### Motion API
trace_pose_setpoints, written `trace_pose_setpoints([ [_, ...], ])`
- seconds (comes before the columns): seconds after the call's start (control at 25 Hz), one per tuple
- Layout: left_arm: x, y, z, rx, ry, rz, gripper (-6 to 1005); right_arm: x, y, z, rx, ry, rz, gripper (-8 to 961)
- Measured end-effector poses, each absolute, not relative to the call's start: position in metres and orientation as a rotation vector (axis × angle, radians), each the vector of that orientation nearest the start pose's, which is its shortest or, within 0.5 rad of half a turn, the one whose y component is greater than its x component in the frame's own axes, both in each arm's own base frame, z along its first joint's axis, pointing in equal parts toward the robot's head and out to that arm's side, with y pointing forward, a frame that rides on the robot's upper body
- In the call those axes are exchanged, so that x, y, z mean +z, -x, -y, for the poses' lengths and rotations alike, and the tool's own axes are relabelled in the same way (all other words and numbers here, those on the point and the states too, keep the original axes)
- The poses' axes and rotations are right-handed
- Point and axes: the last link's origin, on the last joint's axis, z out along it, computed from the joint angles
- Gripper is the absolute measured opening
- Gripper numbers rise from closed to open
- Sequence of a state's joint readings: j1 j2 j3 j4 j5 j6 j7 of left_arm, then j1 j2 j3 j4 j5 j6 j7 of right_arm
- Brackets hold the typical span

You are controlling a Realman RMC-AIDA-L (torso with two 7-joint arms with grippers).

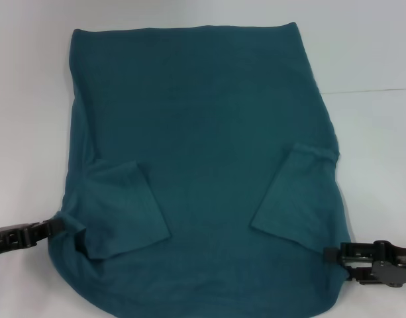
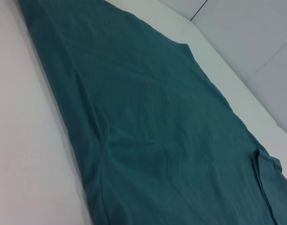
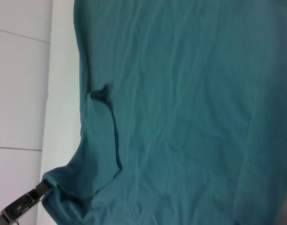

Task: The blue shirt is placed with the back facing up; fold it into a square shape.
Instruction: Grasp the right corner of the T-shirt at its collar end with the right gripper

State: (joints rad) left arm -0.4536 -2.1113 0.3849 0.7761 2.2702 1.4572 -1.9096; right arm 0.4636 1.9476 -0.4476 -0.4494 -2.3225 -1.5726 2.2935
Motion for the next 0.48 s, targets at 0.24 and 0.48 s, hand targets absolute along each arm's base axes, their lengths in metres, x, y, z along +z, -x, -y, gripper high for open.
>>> trace_pose_setpoints([
  [0.24,0.0315,0.3321,-0.3146,-0.612,2.219,1.453,83,0.0195,-0.3468,-0.2825,0.606,2.07,-2.194,813],
  [0.48,0.0319,0.3323,-0.3147,-0.611,2.219,1.452,84,0.023,-0.3536,-0.2819,0.624,2.013,-2.194,743],
])
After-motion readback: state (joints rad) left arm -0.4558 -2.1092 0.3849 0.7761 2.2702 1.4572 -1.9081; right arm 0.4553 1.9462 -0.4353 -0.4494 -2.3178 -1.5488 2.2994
